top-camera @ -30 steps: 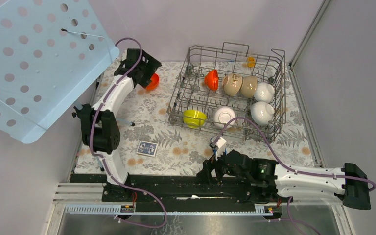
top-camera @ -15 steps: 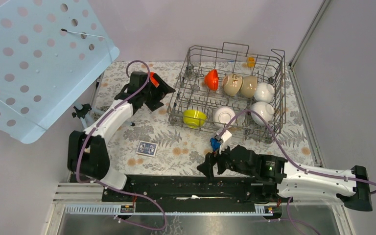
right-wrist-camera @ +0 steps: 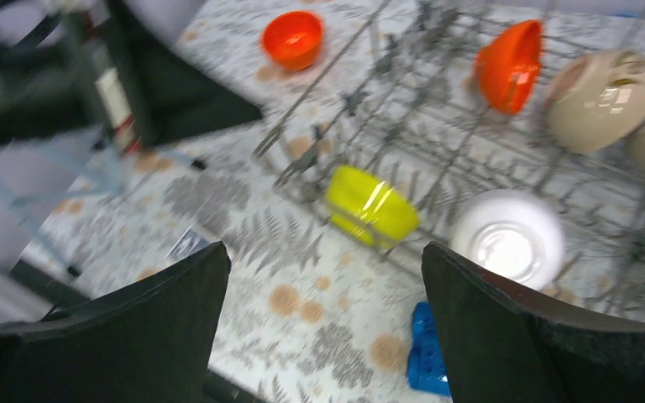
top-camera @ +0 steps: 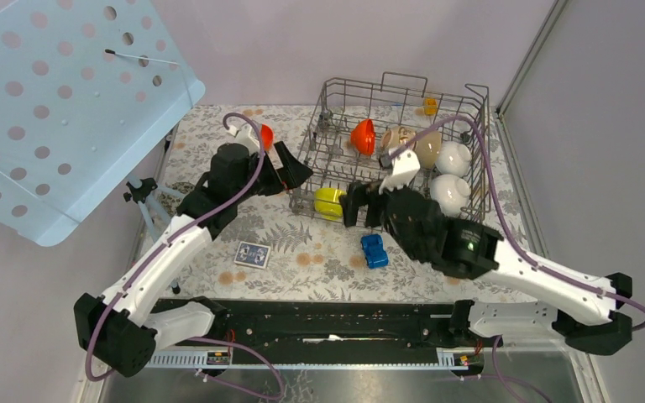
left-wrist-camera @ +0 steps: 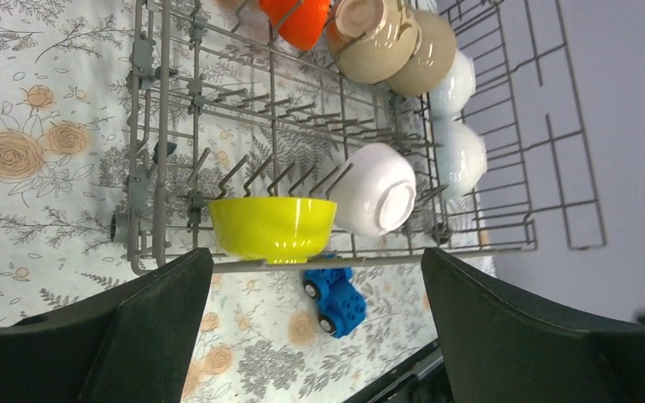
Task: Unload the bowls from the dish rack
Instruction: Pick up the bowl from the dish rack.
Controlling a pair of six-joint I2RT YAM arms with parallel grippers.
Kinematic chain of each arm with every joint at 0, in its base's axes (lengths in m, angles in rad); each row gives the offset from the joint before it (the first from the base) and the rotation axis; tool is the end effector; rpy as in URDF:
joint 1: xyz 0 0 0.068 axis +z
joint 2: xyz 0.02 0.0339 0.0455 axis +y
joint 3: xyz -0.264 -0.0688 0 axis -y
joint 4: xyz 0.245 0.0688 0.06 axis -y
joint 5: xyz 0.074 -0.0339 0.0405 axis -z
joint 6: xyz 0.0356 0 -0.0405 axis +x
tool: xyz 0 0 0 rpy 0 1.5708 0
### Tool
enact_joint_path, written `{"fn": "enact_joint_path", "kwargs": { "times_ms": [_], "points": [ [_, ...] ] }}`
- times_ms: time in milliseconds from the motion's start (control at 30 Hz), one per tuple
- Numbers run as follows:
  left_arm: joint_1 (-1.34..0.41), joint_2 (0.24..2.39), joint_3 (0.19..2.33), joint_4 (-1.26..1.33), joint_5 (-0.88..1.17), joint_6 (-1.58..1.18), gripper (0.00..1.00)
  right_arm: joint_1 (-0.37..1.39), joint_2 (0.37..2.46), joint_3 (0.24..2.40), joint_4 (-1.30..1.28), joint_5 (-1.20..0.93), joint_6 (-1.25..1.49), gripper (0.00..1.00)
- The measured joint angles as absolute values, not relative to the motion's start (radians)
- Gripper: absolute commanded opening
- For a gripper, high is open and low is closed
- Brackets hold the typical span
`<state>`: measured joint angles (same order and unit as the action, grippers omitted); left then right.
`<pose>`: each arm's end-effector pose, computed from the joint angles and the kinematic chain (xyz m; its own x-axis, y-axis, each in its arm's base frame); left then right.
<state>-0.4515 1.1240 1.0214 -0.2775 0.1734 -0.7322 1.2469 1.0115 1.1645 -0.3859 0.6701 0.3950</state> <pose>0.2286 -0.1177 0.3457 -0.6320 -0.4254 -0.6478 0.2037 0.7154 -0.6684 0.0885 0.1940 0.4104 -0.2797 0.1145 -0.9532 -0.4800 0.8432 0.2421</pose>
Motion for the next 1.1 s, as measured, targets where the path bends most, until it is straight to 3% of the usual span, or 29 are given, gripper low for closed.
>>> {"fn": "enact_joint_path", "kwargs": {
  "times_ms": [233, 500, 767, 1100],
  "points": [
    [-0.516, 1.087, 0.952, -0.307, 0.099, -0.602, 0.98, 0.93, 1.169, 1.231, -0.333, 0.64, 0.378, 0.84],
    [-0.52, 1.058, 0.931, -0.351, -0.036, -0.53, 0.99, 0.626, 1.394, 1.261, -0.164, 0.405, 0.401, 0.78],
    [-0.52, 1.083, 0.934, -0.33, -0.096, -0.469, 0.99, 0.491, 1.668, 1.369, 0.006, 0.26, 0.398, 0.71],
    [-0.432, 1.039, 0.818, -0.236, 0.038, -0.476, 0.99, 0.394, 1.908, 1.516, 0.076, 0.114, 0.426, 0.66]
  ]
}}
